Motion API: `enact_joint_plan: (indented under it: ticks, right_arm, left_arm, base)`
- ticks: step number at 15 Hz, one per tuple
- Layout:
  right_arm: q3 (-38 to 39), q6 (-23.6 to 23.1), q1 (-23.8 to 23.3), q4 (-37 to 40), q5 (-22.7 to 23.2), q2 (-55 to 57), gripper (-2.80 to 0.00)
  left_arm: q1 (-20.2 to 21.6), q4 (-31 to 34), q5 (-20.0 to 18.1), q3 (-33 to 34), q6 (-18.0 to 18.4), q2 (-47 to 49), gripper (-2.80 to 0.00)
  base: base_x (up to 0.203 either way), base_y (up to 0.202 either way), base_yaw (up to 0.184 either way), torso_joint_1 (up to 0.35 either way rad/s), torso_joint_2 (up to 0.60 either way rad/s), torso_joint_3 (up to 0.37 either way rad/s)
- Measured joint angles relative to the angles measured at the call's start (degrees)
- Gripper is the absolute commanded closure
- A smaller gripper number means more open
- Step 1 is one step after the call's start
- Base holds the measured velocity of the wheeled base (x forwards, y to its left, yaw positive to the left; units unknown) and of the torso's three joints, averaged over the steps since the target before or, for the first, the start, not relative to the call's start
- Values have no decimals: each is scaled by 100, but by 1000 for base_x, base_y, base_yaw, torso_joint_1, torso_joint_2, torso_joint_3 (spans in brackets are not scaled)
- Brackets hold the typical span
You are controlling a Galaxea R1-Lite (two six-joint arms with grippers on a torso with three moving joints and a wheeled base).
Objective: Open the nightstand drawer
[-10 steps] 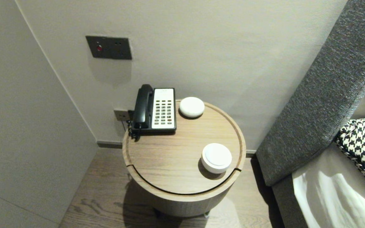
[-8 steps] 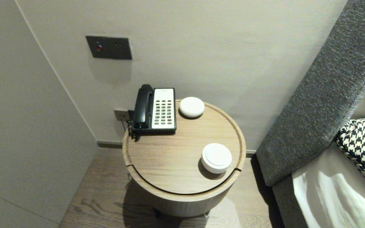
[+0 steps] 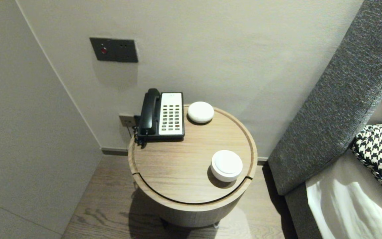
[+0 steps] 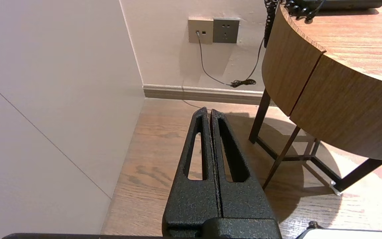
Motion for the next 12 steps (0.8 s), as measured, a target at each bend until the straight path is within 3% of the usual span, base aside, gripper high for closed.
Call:
enact_joint_plan:
  ticks: [6, 12]
  right_arm:
    - [-171, -13, 6, 620, 107, 111, 0]
    - [-1351, 173, 33, 660, 238, 1401, 0]
  left_arm:
    - [0, 2, 1, 0, 0, -1, 0]
    - [0, 2, 1, 0, 0, -2, 0]
  base:
    - [0, 0, 0, 0, 0, 0]
    - [0, 0, 0, 0, 0, 0]
